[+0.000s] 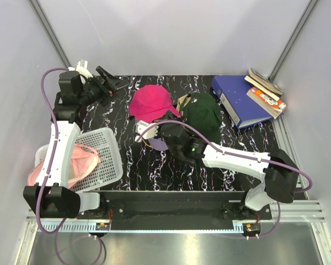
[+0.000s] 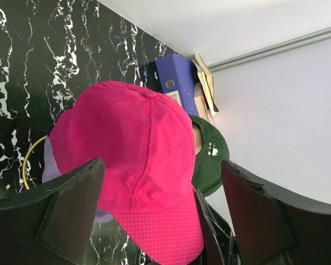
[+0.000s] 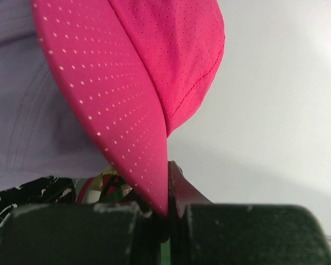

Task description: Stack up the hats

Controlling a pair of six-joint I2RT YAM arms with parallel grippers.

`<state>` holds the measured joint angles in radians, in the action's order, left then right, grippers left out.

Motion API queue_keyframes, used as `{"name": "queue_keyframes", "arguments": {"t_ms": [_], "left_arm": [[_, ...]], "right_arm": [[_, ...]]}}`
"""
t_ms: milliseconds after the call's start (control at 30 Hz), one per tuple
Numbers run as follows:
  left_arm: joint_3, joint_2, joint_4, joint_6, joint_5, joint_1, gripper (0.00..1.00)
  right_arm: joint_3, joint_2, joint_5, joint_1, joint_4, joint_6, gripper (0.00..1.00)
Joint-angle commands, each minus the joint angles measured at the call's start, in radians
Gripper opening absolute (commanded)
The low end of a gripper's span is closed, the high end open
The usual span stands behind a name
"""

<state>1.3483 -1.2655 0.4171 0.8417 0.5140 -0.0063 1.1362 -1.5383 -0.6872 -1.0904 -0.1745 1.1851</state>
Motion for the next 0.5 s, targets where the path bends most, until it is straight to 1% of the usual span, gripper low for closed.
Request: {"name": "queue_keyframes", "arguments": {"t_ms": [0, 300, 367, 467], "left_arm": [[0.034, -0.015, -0.029, -0.027, 0.031, 0.026, 0.89], [0.029, -0.029, -0.028, -0.035, 0.041, 0.042, 0.90], [0.026, -0.034, -0.028, -0.039, 0.043, 0.043, 0.90], [0.018, -0.037, -0.028, -0.041, 0.047, 0.051, 0.90]], "right_arm": [[-0.023, 0.056, -0.058, -0.028, 0.036, 0.027, 0.00], [-0.056, 0.063, -0.060, -0.058, 0.168, -0.042, 0.00], [-0.064, 0.060, -0.054, -0.063, 0.233, -0.073, 0.00], [-0.084, 0.061, -0.038, -0.072, 0.285, -0.116, 0.00]]}}
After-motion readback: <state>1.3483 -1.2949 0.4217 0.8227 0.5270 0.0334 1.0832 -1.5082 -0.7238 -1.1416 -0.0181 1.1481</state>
